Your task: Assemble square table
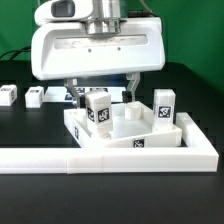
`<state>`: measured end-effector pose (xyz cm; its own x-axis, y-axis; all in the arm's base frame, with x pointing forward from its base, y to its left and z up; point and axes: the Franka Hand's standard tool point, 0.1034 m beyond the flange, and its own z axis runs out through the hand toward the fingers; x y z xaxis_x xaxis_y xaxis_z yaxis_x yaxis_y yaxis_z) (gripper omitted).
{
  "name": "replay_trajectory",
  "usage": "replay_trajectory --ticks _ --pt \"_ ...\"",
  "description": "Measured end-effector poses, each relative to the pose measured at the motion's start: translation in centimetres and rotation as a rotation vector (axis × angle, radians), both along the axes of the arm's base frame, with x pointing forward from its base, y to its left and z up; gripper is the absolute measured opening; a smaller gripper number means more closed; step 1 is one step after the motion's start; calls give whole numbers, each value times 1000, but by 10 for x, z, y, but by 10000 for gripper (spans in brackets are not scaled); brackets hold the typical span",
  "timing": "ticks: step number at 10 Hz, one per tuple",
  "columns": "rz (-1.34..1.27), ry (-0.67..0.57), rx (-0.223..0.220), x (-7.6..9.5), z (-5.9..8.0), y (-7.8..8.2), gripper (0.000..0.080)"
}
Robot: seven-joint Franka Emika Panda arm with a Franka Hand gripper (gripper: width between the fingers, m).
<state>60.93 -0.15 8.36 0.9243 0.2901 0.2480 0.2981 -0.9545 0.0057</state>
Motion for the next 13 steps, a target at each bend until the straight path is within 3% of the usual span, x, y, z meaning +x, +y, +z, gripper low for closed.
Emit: replay_trajectory --ticks 2,3,4,9,13 --pt "-1 -3 2 4 3 -1 389" --pt "-1 -3 2 4 3 -1 389" --pt "-1 -3 2 4 3 -1 290" --pt "-51 -22 7 4 3 -2 290" --pt "-382 -39 92 4 2 3 290"
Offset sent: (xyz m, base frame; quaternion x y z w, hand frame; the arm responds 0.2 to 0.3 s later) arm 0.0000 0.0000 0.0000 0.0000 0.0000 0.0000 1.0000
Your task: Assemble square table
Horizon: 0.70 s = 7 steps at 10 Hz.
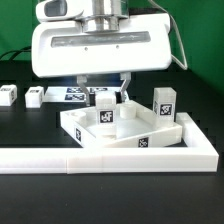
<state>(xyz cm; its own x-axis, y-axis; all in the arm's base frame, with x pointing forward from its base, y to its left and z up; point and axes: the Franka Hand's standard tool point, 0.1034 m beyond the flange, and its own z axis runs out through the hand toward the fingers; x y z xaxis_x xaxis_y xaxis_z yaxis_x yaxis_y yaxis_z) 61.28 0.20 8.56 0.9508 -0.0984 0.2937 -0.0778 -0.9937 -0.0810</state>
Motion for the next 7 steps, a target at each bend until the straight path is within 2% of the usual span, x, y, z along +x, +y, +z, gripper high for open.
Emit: replay_trajectory --ticks 1,5,7 --pt "-128 0 45 0 -1 4 291" --pt "-447 -7 160 0 0 16 291" --pt "-581 2 202 -1 -1 21 294"
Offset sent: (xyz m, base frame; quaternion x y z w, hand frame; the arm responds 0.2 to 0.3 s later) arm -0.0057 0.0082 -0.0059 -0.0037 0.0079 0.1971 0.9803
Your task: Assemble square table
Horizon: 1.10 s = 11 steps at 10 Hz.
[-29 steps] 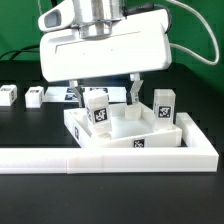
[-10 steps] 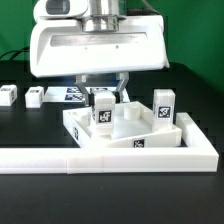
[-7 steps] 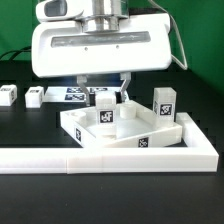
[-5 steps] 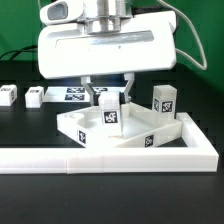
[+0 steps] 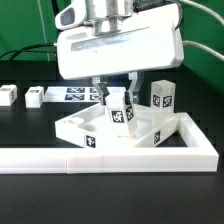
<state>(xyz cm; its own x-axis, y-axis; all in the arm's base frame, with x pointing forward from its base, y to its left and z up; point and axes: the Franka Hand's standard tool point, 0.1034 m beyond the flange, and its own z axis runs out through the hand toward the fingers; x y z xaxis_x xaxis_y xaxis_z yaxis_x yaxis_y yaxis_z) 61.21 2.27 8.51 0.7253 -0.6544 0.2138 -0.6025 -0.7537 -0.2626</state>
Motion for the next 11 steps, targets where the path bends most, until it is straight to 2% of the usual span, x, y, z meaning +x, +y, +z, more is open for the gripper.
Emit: replay_trajectory --ticks 4,5,6,7,8,9,11 --pt "-197 6 69 -3 -1 11 301" --pt "-191 6 66 -3 -1 11 301" --pt "-182 6 63 -3 -1 12 412" --pt "-142 6 49 -3 -1 11 412" --pt "-72 1 25 -2 0 9 552" --pt "-28 -3 8 -1 0 8 629" --pt "181 -18 -67 1 2 7 643"
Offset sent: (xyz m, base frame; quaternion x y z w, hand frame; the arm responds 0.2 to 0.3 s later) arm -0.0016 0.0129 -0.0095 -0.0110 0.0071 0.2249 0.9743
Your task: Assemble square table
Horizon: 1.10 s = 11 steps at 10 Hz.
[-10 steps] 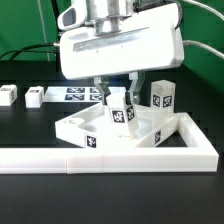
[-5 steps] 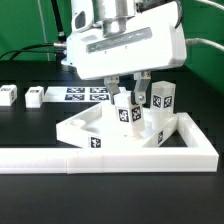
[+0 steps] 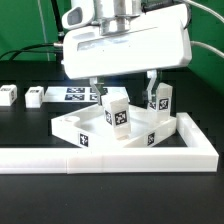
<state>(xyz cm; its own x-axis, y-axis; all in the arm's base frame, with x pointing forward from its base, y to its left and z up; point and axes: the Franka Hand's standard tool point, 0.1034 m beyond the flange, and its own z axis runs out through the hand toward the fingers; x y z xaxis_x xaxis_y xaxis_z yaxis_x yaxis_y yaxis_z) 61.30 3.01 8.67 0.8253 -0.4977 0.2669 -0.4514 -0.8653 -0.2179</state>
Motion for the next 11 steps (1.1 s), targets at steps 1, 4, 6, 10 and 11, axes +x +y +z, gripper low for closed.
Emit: replay_trajectory --ticks 1,4,6,10,11 --pt "127 -8 -50 1 0 -5 649" --pt "349 -19 -138 2 1 -8 649" --pt "491 -25 -195 2 1 -9 649" --pt "615 -29 -247 3 1 -16 637" --pt "615 -29 -247 3 1 -17 467"
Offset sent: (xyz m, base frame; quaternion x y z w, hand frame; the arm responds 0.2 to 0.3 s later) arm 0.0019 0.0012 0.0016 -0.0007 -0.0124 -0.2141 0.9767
